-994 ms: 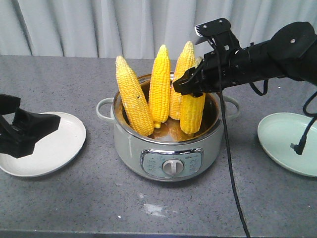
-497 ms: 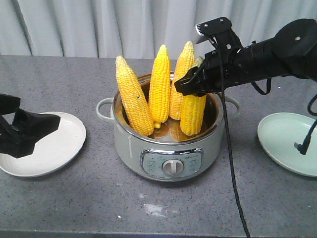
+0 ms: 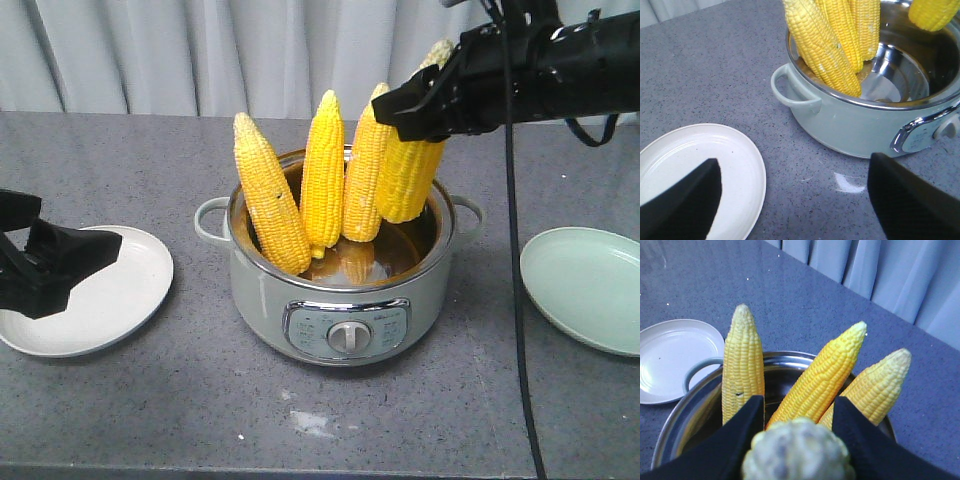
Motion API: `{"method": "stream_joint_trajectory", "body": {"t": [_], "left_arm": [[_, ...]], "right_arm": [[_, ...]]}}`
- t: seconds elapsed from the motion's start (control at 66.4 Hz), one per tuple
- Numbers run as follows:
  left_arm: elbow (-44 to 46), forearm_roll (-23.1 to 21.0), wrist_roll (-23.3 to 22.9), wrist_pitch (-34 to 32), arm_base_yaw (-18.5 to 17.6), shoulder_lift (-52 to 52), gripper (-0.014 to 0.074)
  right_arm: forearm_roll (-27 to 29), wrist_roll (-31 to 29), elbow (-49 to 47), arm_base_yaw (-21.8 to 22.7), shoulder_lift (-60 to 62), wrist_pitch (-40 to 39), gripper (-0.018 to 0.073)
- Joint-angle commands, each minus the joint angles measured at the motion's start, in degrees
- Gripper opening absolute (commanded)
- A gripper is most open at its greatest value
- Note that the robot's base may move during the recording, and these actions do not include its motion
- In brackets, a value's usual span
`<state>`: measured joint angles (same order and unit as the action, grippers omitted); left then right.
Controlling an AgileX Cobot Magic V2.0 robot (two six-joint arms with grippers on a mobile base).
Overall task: Distribute corn equally
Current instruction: 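Lift the corn cob out and lower it onto the green plate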
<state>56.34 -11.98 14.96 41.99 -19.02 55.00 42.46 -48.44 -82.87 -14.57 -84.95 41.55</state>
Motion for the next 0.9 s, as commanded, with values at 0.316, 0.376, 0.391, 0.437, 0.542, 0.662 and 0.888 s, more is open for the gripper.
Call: {"method": "stream_joint_trajectory", "body": {"t": [0.316, 0.376, 0.391, 0.437, 0.542, 0.662, 0.888], "left_arm": [[1.80, -0.82, -0.19, -3.49, -0.30, -0.49, 0.0580], [1.80, -0.82, -0.19, -3.49, -0.30, -0.49, 0.0580], [1.80, -0.82, -0.19, -3.49, -0.30, -0.49, 0.0580], [1.80, -0.82, -0.19, -3.49, -0.30, -0.49, 0.0580], [1.80, -0.82, -0.19, -3.49, -0.30, -0.49, 0.0580], [1.80, -0.82, -0.19, -3.49, -0.30, -0.49, 0.0580], [1.80, -0.82, -0.19, -3.49, -0.30, -0.49, 0.0580]], "right_arm": [[-17.13, 17.36, -1.85, 0.50, 12.61, -1.21, 0.0230], [-23.08, 23.16, -1.85, 0.62, 13.57, 0.52, 0.0232], [-24.41, 25.15, -1.85, 0.78, 13.71, 1.00, 0.0233], [-28.69, 29.32, -1.85, 1.43, 13.97, 2.77, 0.0235], [-36.46, 36.60, -1.85, 4.04, 13.79, 6.75, 0.0242], [-38.68, 40.02, -1.85, 9.06, 13.05, 10.42, 0.0245], [-38.14, 40.44, -1.85, 18.36, 8.77, 16.16, 0.0245]]}}
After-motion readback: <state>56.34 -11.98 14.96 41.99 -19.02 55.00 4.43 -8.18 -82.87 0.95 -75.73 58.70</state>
